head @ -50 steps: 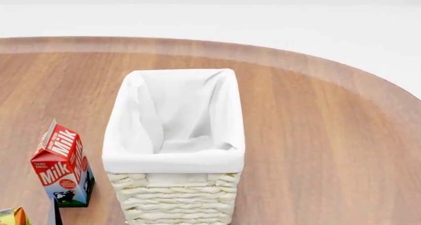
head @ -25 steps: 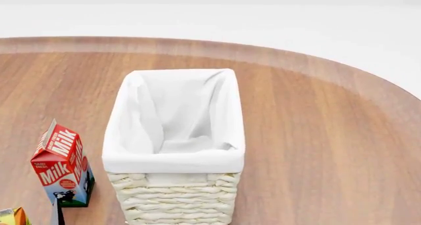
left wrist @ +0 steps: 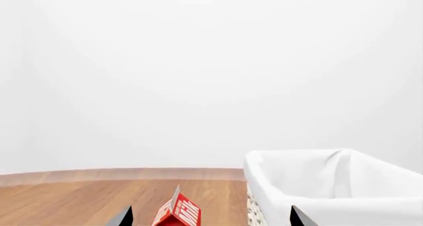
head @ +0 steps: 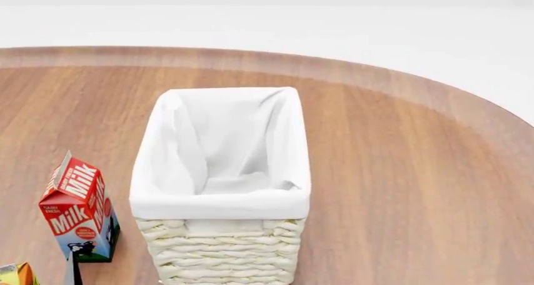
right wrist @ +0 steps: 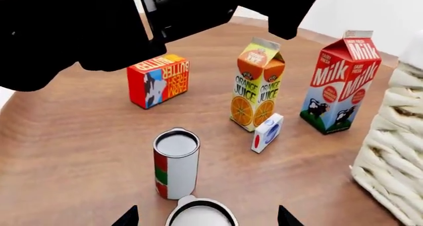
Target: Pick up the alphabet soup, and put it in the basket.
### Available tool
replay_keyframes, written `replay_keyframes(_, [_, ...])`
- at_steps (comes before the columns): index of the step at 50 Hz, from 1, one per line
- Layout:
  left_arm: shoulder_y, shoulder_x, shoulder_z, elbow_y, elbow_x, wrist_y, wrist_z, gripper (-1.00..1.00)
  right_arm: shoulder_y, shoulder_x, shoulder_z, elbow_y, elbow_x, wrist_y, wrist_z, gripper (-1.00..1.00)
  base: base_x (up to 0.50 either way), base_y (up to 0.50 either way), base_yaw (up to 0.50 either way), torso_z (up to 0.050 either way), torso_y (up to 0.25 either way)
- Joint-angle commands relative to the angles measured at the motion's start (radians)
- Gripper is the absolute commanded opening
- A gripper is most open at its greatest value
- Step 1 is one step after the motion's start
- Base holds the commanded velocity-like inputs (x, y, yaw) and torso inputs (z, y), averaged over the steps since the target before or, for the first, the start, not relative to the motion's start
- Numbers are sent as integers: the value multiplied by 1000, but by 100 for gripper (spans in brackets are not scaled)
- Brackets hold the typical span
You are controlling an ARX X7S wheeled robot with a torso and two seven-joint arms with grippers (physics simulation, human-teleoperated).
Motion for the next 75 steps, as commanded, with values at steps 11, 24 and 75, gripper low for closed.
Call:
replay_keyframes(11, [1, -5, 7, 5, -1, -1, -7, 100, 23, -24, -31, 53, -65, 10, 13, 100, 0, 0, 0, 0, 0])
replay_keyframes(24, [-3, -7, 10, -3, -2, 2, -10, 100, 30, -37, -41, 78, -97, 9, 29, 100, 0, 0, 0, 0, 0])
replay_keyframes(75, [-3, -20, 19, 0, -9, 8, -25, 100, 126, -134, -125, 240, -195, 26, 13, 100, 0, 0, 0, 0, 0])
